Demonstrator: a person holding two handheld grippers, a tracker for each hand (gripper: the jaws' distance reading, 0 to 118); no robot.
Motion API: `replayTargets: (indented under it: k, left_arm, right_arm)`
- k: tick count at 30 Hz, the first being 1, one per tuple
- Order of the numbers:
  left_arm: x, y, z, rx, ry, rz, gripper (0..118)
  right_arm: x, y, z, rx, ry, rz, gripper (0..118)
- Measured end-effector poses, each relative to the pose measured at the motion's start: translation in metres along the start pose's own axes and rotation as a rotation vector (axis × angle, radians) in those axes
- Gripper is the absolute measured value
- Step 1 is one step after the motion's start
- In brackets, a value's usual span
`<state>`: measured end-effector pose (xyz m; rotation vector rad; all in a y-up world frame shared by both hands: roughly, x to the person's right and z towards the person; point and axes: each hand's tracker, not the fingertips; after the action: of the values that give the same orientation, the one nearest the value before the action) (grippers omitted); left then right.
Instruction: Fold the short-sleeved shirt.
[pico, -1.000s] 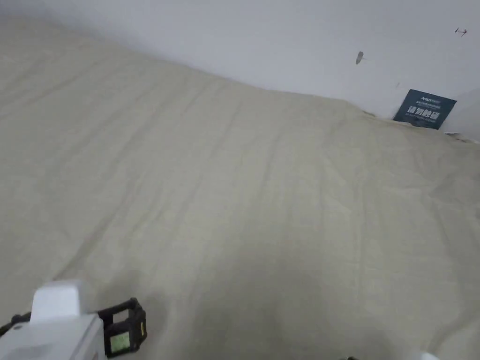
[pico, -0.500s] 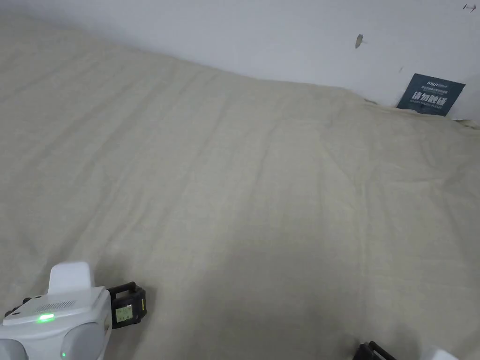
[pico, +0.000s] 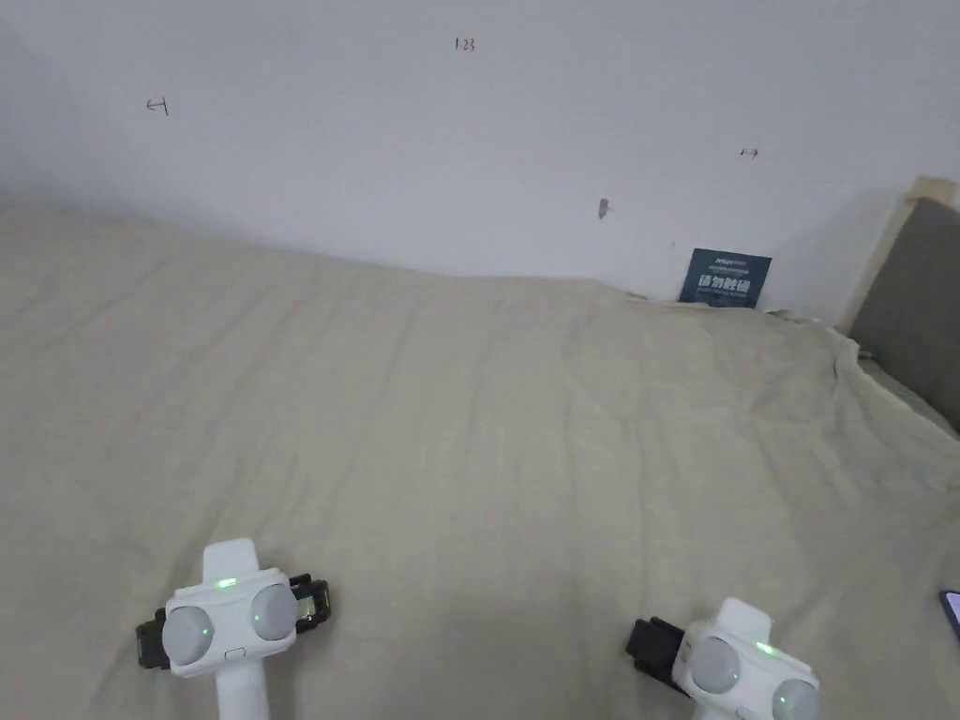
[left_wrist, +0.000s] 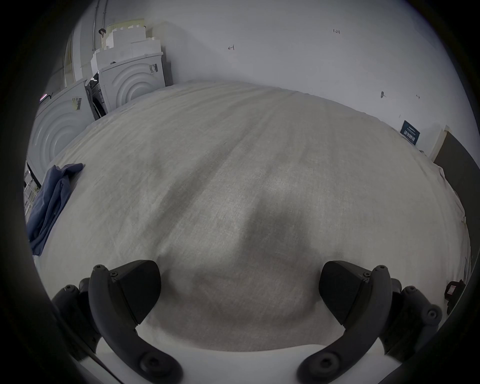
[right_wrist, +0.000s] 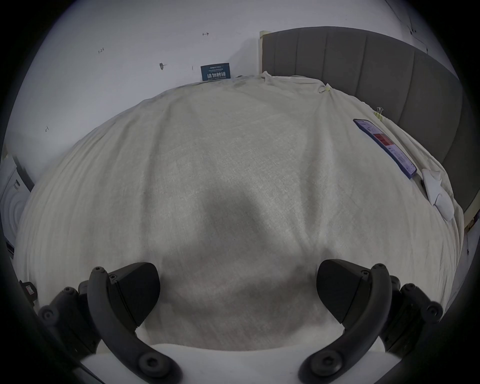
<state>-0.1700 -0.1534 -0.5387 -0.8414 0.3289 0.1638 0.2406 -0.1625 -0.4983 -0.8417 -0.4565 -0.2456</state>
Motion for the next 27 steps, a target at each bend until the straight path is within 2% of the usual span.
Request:
replayTargets:
  k: [27]
  left_arm:
    - [0.0,0.003,-0.001,-0.001,0.0,0.0,118]
  right_arm:
    - [-0.004,0.002,-0.003,-0.001,0.0,0.0,118]
